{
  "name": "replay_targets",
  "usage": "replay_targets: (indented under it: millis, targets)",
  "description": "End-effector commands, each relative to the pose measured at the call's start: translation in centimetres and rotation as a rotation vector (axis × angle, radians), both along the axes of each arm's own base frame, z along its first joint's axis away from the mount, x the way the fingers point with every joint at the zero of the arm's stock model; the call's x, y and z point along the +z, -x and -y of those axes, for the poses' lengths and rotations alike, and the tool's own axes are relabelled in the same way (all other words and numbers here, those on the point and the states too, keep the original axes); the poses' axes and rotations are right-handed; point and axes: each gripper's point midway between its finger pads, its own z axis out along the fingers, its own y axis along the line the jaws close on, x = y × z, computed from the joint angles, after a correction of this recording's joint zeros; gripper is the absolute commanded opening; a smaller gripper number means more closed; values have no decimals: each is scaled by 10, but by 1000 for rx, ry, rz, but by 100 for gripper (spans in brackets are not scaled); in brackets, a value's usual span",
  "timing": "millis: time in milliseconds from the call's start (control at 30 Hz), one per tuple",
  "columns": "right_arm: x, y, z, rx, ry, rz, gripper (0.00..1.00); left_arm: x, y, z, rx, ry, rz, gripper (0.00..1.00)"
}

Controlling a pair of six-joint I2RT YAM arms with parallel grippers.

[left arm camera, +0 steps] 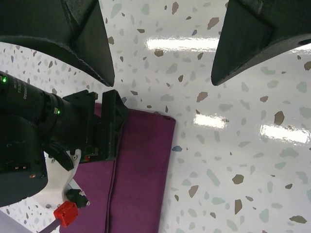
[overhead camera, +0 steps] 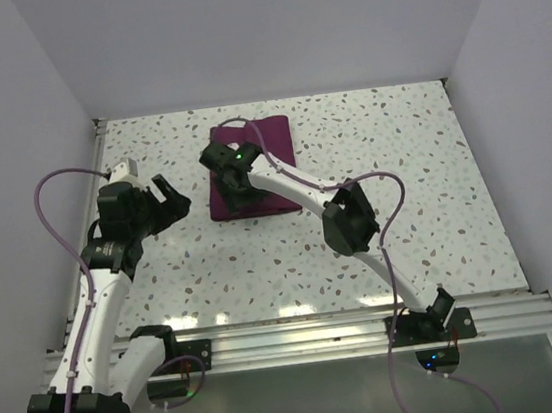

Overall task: Open and lay out the surgical kit
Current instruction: Open the surgical kit at the center of the board.

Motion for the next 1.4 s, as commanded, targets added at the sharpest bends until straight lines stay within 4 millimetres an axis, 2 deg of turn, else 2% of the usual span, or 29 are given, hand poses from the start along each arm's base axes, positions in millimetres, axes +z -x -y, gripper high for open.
replay_targets:
  millis: [0, 133, 167, 267, 367, 433, 467, 500, 567, 633, 733, 767, 800, 833, 867, 900, 933, 967, 1000, 1033, 1067, 1100, 1133, 1167, 1200, 1267, 1300, 1333, 1367]
  targets:
    - [13, -19, 11, -73, 8, 63, 70, 3, 5, -3, -4, -44, 15, 85]
    - [-3, -24, 12, -78, 22, 49, 65, 5, 4, -5, -2, -65, 24, 85]
    - [-14, -24, 15, -80, 40, 36, 60, 5, 3, -4, -4, -64, 23, 85]
    - [-32, -21, 18, -79, 77, 13, 58, 6, 1, -6, -7, -78, 15, 85]
    - [-41, -20, 20, -73, 95, -3, 57, 4, 1, -5, -11, -78, 8, 85]
    - [-43, -19, 21, -72, 101, -6, 50, 3, 1, -4, -16, -73, 9, 85]
    - [-41, -20, 23, -71, 108, 1, 45, 1, 1, -4, -17, -74, 6, 85]
    - [-38, -21, 24, -73, 111, 8, 29, 0, 0, -4, -19, -77, 4, 85]
    - [-25, -24, 25, -72, 101, 33, 13, 2, -3, -4, -23, -84, 11, 85]
    - [-1, -29, 27, -87, 69, 63, 0, 3, -6, -3, -29, -89, 12, 85]
    - [28, -34, 31, -111, 26, 104, 0, 5, -13, -3, -42, -102, 11, 84]
    - [54, -37, 33, -120, -10, 142, 0, 8, -16, -3, -44, -106, 20, 84]
    - [65, -42, 38, -136, -24, 165, 0, 8, -21, -3, -46, -111, 18, 84]
    - [72, -44, 47, -154, -9, 187, 0, 9, -24, -3, -49, -114, 20, 84]
    - [97, -46, 55, -174, -38, 223, 0, 16, -30, -1, -55, -115, 36, 84]
    - [106, -49, 63, -192, -40, 242, 0, 13, -35, 3, -74, -108, 21, 83]
    - [109, -53, 82, -237, -17, 251, 0, 16, -41, 6, -86, -109, 32, 83]
    - [128, -53, 94, -261, -35, 277, 0, 24, -48, 13, -106, -109, 48, 83]
    - [134, -58, 113, -302, -32, 284, 0, 17, -56, 17, -121, -118, 26, 82]
    - [125, -54, 129, -329, 1, 262, 0, 27, -64, 23, -137, -130, 47, 83]
    - [126, -55, 144, -361, 26, 273, 0, 27, -69, 35, -165, -143, 45, 82]
    - [139, -56, 166, -404, 27, 296, 0, 14, -77, 43, -186, -158, 7, 82]
    - [123, -49, 183, -425, 85, 270, 0, 21, -86, 52, -202, -159, 20, 82]
    - [123, -47, 199, -453, 119, 282, 0, 18, -88, 68, -242, -159, 14, 82]
    - [125, -45, 218, -490, 134, 284, 0, 2, -96, 78, -265, -166, -28, 80]
    - [101, -30, 245, -531, 215, 237, 0, -2, -104, 102, -306, -183, -33, 79]
    - [86, -19, 264, -555, 259, 198, 0, -23, -109, 111, -324, -203, -85, 78]
    - [77, -14, 272, -577, 273, 179, 0, -22, -115, 121, -337, -213, -82, 77]
    - [69, -9, 280, -589, 290, 152, 7, -45, -115, 137, -362, -248, -130, 77]
